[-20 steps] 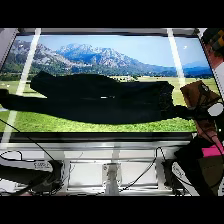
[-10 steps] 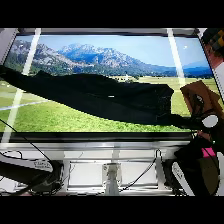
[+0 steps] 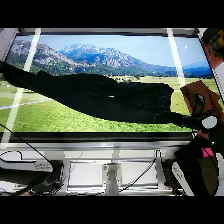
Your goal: Fold the clothes and pants, and hang the long-sleeved shirts on hangers.
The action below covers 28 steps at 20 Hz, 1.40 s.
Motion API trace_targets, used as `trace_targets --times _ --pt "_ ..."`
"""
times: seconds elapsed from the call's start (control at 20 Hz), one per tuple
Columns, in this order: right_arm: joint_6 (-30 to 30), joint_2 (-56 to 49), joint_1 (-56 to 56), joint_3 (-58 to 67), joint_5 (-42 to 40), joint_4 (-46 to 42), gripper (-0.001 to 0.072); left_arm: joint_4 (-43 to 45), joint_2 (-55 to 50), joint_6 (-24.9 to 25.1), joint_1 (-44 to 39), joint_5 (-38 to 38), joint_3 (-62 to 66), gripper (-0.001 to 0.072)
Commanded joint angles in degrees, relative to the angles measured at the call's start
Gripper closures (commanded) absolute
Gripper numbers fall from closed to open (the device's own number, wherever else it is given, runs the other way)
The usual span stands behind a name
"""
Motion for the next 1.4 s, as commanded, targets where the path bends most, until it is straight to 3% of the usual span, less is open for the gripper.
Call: trace_targets --times 0.0,0.15,0.35,0.55,0.85,0.9,0.95,1.0,1.35 --pt "0.0 0.0 0.0 0.0 -1.4 -0.4 0.0677 15.1 9.2 -3.3 0.2 -15.6 0.0 0.0676" --pt "0.0 0.0 0.0 0.0 -2.2 -0.5 0.0677 17.2 13.2 -3.3 0.8 -26.6 -0.1 0.0676" --pt "0.0 0.0 0.0 0.0 -2.4 -0.4 0.0677 14.2 8.8 -3.3 0.8 -26.8 -1.4 0.0675" --pt "0.0 0.0 0.0 0.0 -4.8 -0.4 0.0677 9.7 -5.1 -3.3 0.6 -23.1 -1.7 0.0675" --pt "0.1 0.0 0.0 0.0 -8.2 0.0 0.0677 9.0 -23.4 -3.3 0.3 -9.4 -1.7 0.0658" --pt "0.1 0.0 0.0 0.0 -8.2 0.0 0.0677 9.0 -23.9 -3.3 0.3 -8.3 -1.7 0.0548" --pt "0.1 0.0 0.0 0.0 -8.3 0.0 0.0677 9.0 -23.8 -3.3 0.3 -6.8 -1.6 0.0222" --pt "0.1 0.0 0.0 0.0 -8.3 0.0 0.0677 9.0 -23.3 -3.3 0.4 -5.4 -1.5 -0.0013" --pt "0.9 0.0 0.0 0.0 -8.3 -0.1 0.0677 15.3 -14.8 -2.9 3.6 -6.2 -1.4 -0.0008"
